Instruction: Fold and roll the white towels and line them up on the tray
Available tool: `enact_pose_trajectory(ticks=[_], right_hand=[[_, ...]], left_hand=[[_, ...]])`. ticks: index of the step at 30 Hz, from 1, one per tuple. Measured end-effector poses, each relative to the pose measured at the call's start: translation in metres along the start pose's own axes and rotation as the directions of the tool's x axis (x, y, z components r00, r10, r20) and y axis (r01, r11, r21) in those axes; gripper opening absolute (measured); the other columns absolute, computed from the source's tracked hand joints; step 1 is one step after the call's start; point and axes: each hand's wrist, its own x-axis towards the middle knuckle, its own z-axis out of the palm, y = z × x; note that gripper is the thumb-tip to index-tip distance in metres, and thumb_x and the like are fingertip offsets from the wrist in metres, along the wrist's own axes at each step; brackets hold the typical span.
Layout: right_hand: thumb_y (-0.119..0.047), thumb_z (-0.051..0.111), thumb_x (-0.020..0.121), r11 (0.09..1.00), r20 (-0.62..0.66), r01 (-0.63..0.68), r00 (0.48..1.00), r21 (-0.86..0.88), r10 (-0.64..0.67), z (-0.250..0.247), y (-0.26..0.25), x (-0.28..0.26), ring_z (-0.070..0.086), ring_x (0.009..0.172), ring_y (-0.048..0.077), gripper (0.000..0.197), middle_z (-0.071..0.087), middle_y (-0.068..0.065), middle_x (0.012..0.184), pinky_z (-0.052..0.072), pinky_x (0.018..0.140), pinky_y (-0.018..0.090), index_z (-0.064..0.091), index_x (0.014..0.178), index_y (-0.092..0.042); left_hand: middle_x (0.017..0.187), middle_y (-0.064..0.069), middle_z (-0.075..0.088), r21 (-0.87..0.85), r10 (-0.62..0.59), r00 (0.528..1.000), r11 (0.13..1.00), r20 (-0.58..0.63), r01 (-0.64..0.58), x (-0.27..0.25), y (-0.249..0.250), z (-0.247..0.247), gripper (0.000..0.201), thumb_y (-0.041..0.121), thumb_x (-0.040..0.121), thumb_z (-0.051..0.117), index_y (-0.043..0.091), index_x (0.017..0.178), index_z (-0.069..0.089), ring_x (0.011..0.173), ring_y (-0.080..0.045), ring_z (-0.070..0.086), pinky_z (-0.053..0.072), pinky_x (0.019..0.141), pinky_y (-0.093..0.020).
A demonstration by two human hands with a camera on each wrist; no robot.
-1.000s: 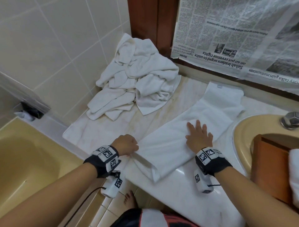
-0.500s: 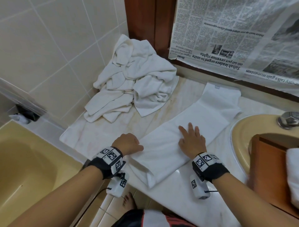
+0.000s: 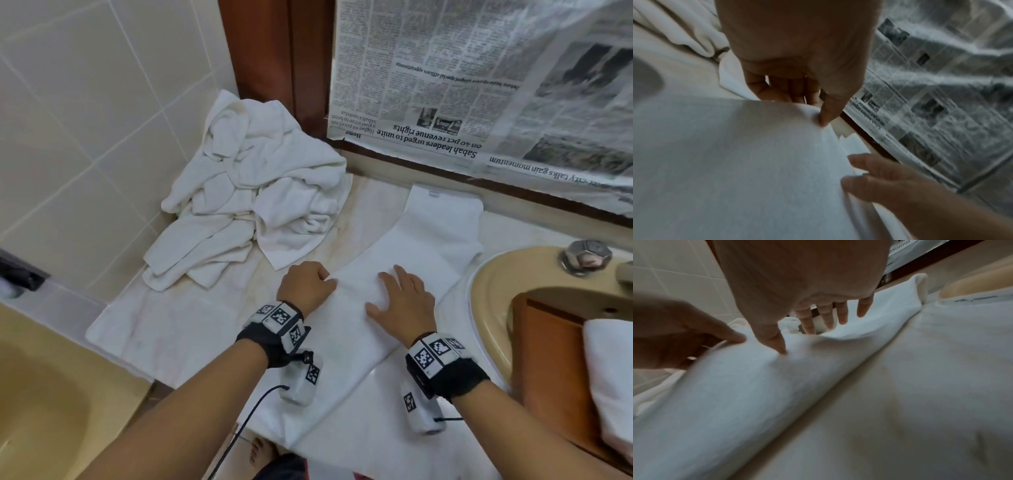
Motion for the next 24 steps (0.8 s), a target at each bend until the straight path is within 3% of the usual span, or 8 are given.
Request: enact_pose_trajectory(ticks=[4, 7, 10, 15, 18, 20, 22, 24], right_hand=[[-0.066, 0.053, 0.080, 0.999, 0.104, -0.033, 0.994, 0.025, 0.030, 0.006, 0.001, 0.004, 0.004, 0.146, 0.026, 0.080, 0.001, -0.003, 0.161, 0.017, 0.113, 0.048, 0.023, 0.147, -0.033], [-0.067, 0.051, 0.081, 0.999, 0.112, -0.047, 0.993, 0.027, 0.043, 0.014, 0.002, 0.001, -0.003, 0.148, 0.024, 0.085, -0.009, -0.005, 0.161, 0.012, 0.116, 0.047, 0.015, 0.150, -0.034], [-0.068, 0.049, 0.082, 0.999, 0.111, -0.048, 0.993, 0.018, 0.045, 0.017, 0.001, -0.001, -0.007, 0.148, 0.023, 0.087, -0.013, -0.004, 0.161, 0.009, 0.117, 0.046, 0.009, 0.152, -0.034], [-0.068, 0.053, 0.079, 0.999, 0.128, -0.035, 0.991, 0.035, 0.031, 0.015, 0.004, 0.000, -0.008, 0.148, 0.021, 0.092, -0.015, -0.006, 0.161, 0.008, 0.117, 0.045, 0.008, 0.152, -0.035], [-0.068, 0.060, 0.075, 0.998, 0.130, -0.037, 0.991, 0.058, 0.029, 0.010, 0.006, 0.002, -0.003, 0.148, 0.021, 0.094, -0.009, -0.008, 0.161, 0.013, 0.115, 0.045, 0.014, 0.150, -0.036], [-0.067, 0.063, 0.071, 0.997, 0.124, -0.036, 0.992, 0.072, 0.027, 0.007, 0.007, 0.003, 0.002, 0.147, 0.021, 0.095, -0.004, -0.008, 0.161, 0.016, 0.114, 0.046, 0.017, 0.148, -0.037], [-0.067, 0.065, 0.070, 0.995, 0.121, -0.035, 0.992, 0.091, 0.024, 0.005, 0.008, 0.005, 0.004, 0.146, 0.022, 0.096, -0.001, -0.008, 0.161, 0.017, 0.113, 0.046, 0.018, 0.148, -0.037], [-0.068, 0.066, 0.069, 0.994, 0.129, -0.033, 0.992, 0.100, 0.020, 0.005, 0.008, 0.005, 0.003, 0.146, 0.022, 0.096, -0.001, -0.008, 0.161, 0.017, 0.114, 0.047, 0.019, 0.148, -0.037]], left_hand=[[0.110, -0.003, 0.065, 0.166, -0.114, 0.990, 0.981, 0.088, 0.098, 0.008, -0.020, 0.003, 0.020, 0.031, 0.084, 0.062, 0.020, 0.101, 0.064, 0.103, -0.024, 0.059, 0.048, 0.085, -0.029], [0.109, 0.001, 0.063, 0.162, -0.145, 0.983, 0.979, 0.110, 0.126, 0.013, -0.023, 0.005, 0.018, 0.032, 0.079, 0.066, 0.026, 0.095, 0.060, 0.101, -0.021, 0.060, 0.050, 0.086, -0.030], [0.114, 0.002, 0.062, 0.134, -0.128, 0.985, 0.984, 0.111, 0.113, 0.022, -0.016, 0.007, 0.023, 0.036, 0.077, 0.067, 0.030, 0.098, 0.059, 0.105, -0.020, 0.059, 0.049, 0.091, -0.033], [0.114, -0.001, 0.066, 0.087, -0.017, 0.990, 0.996, 0.143, 0.004, 0.045, 0.019, 0.019, 0.032, 0.039, 0.085, 0.064, 0.017, 0.108, 0.066, 0.108, -0.022, 0.059, 0.047, 0.091, -0.031], [0.093, -0.004, 0.069, 0.129, 0.051, 0.980, 0.989, 0.193, -0.076, 0.063, 0.041, 0.022, 0.018, 0.033, 0.087, 0.062, 0.017, 0.079, 0.066, 0.092, -0.024, 0.063, 0.047, 0.075, -0.029], [0.069, -0.001, 0.060, 0.149, 0.056, 0.982, 0.985, 0.181, -0.083, 0.072, 0.051, 0.021, 0.031, 0.026, 0.086, 0.062, 0.022, 0.056, 0.052, 0.072, -0.022, 0.059, 0.040, 0.063, -0.025], [0.056, 0.001, 0.050, 0.154, 0.051, 0.988, 0.985, 0.143, -0.073, 0.081, 0.054, 0.021, 0.039, 0.020, 0.082, 0.061, 0.023, 0.048, 0.042, 0.062, -0.023, 0.052, 0.037, 0.056, -0.024], [0.062, -0.005, 0.057, 0.194, 0.023, 0.990, 0.980, 0.138, -0.050, 0.085, 0.052, 0.021, 0.036, 0.020, 0.080, 0.062, 0.021, 0.049, 0.043, 0.069, -0.027, 0.059, 0.040, 0.057, -0.025]])
